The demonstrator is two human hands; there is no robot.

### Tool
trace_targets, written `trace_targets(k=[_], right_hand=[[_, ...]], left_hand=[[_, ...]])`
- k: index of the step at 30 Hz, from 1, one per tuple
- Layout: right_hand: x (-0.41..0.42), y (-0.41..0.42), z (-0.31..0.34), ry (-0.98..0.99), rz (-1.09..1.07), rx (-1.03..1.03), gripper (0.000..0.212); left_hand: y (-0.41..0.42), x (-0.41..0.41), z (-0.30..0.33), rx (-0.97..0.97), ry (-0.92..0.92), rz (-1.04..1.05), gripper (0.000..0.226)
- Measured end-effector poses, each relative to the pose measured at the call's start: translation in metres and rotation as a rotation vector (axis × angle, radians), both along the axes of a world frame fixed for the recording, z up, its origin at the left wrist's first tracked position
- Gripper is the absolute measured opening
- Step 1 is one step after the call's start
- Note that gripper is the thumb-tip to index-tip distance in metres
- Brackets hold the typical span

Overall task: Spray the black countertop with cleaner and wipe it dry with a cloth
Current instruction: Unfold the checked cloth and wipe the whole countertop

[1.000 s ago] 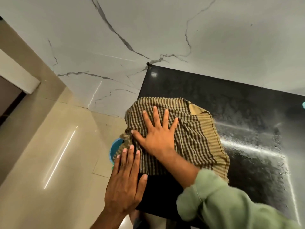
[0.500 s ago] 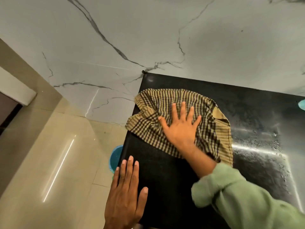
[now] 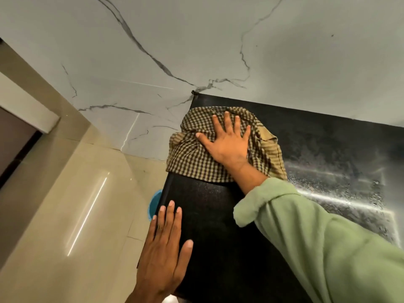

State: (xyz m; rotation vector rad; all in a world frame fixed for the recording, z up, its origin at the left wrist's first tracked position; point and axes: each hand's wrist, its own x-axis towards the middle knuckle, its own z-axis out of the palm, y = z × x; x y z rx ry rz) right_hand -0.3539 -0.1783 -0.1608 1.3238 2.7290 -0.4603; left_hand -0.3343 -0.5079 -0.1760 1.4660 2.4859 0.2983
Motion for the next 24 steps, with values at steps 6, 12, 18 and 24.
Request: trace_targets(k=[6, 12, 18, 24], right_hand=[[0.083, -0.008, -0.003, -0.014, -0.169, 0.018, 0.093], [0.102, -0.043, -0.005, 0.003, 0.14, 0.083, 0.078], [0.034, -0.029, -0.002, -0.062, 0.365, 0.062, 0.093], [-0.022, 0.045, 0.005, -0.047, 0.167, 0.001, 0.085]], left_hand=[[0.057, 0.001, 0.004, 0.049, -0.04, 0.032, 0.07], [0.066, 0.0, 0.004, 0.022, 0.019, -0.006, 0.072], [0.066, 0.0, 0.002, -0.001, 0.035, -0.005, 0.074], [0.064, 0.0, -0.001, 0.018, 0.03, -0.015, 0.072]])
